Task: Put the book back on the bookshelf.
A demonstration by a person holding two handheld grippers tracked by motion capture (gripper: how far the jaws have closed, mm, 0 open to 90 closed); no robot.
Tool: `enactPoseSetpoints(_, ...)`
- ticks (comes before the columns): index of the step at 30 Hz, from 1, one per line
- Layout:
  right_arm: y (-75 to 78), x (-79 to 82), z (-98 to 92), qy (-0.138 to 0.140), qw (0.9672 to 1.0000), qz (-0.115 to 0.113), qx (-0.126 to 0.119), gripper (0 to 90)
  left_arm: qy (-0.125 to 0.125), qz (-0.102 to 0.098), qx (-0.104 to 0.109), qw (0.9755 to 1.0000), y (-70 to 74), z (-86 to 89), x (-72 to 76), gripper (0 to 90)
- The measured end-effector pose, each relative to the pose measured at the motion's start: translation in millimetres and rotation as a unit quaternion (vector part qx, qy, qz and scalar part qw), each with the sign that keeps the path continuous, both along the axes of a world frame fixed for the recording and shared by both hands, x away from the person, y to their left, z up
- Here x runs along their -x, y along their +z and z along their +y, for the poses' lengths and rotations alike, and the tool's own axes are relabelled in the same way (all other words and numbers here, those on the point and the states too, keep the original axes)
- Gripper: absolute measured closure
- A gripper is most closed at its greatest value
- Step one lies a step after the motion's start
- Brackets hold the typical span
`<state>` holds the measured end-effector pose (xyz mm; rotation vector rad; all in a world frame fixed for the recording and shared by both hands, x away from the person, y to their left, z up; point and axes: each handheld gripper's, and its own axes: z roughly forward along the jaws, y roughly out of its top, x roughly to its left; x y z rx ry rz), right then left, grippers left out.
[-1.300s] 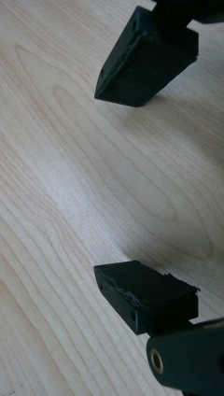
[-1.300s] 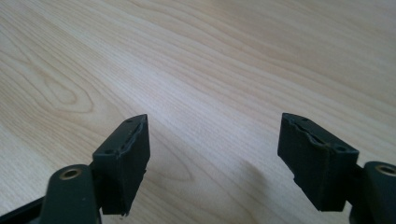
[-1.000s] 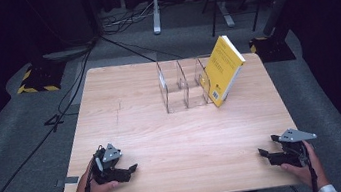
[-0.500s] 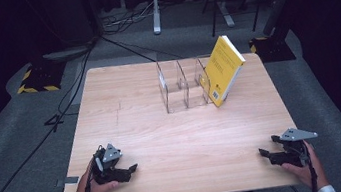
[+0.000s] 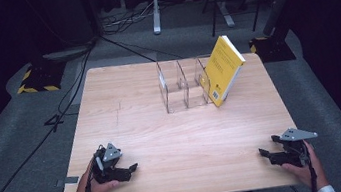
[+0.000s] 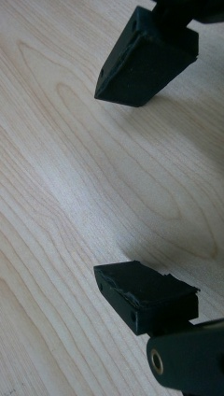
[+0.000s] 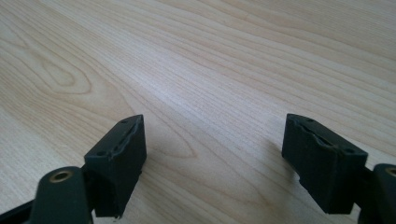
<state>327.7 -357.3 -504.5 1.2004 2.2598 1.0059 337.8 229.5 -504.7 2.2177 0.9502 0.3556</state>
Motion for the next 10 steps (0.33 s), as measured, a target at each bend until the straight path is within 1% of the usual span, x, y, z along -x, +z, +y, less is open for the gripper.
enactPoseSetpoints(10, 0.1, 0.7, 0.5, 0.0, 1.0, -0.004, 0.004, 22.6, -0.001, -0.001, -0.001, 1.0, 0.1, 0.0, -0.5, 15.0)
